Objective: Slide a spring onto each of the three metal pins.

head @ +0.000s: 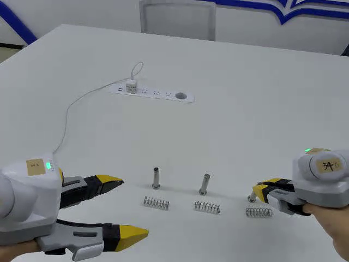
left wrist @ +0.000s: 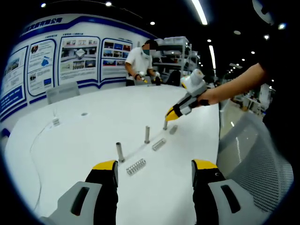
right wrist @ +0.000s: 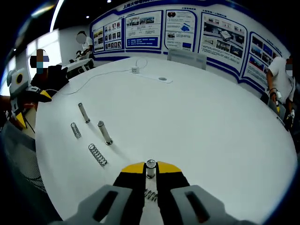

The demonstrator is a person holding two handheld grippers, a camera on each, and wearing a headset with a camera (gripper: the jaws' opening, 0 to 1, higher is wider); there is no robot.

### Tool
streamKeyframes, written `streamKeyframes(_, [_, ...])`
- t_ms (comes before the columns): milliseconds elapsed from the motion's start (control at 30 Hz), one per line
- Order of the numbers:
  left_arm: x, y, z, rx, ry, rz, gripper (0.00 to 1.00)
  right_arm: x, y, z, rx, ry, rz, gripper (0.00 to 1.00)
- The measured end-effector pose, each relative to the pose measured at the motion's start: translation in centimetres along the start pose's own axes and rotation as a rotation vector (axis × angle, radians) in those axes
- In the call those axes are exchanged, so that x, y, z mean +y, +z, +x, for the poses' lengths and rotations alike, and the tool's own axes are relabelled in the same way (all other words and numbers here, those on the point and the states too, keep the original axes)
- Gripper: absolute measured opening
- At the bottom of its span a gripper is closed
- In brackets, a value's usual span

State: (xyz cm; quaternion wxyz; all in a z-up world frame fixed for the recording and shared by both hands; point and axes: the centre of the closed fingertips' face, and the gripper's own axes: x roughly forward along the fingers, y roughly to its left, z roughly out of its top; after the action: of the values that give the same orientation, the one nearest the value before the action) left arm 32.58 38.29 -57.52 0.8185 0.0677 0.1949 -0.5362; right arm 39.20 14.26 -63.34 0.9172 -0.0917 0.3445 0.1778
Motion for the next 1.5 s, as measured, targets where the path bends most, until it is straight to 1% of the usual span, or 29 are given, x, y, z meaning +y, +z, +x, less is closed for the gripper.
streamKeyframes(233, [-0.1,0.1,-0.1,0.000,-0.003,0.002,0.65,-0.1,-0.3,-0.2,0.013,0.009,0.006,0.09])
streamKeyframes(467, [0.0,0.5,0.1,-0.008,0.000,0.003,0.65,-0.2,-0.4,-0.3,0.029,0.017,-0.015,0.10])
streamKeyframes(567, [-0.2,0.5,0.2,-0.013,-0.003,0.002,0.65,-0.2,-0.4,-0.4,0.031,0.022,-0.020,0.10])
streamKeyframes(767, [-0.3,0.1,0.1,0.002,-0.001,0.014,0.66,-0.3,-0.6,-0.6,0.039,0.031,-0.036,0.13])
streamKeyframes(900, [-0.1,0.1,0.0,-0.003,0.004,-0.001,0.66,-0.6,-0.9,-0.9,0.053,0.036,-0.061,0.15])
streamKeyframes(1067, [-0.1,-0.2,0.0,0.003,0.004,-0.002,0.65,-1.2,-1.4,-1.3,0.087,0.060,-0.147,0.17])
streamKeyframes(1167, [-0.1,-0.3,0.0,0.010,0.004,-0.001,0.65,-1.1,-2.0,-1.5,0.103,0.104,-0.194,0.17])
streamKeyframes(1233, [0.0,-0.3,0.1,0.012,0.005,0.000,0.65,-0.9,-2.3,-1.5,0.112,0.132,-0.233,0.18])
streamKeyframes(1367, [0.1,-0.4,0.3,0.015,0.008,-0.006,0.65,0.2,-3.3,-1.5,0.132,0.207,-0.304,0.20])
streamKeyframes(1500, [0.2,-0.5,0.4,0.017,0.007,-0.013,0.65,0.8,-4.4,-1.4,0.183,0.247,-0.424,0.21])
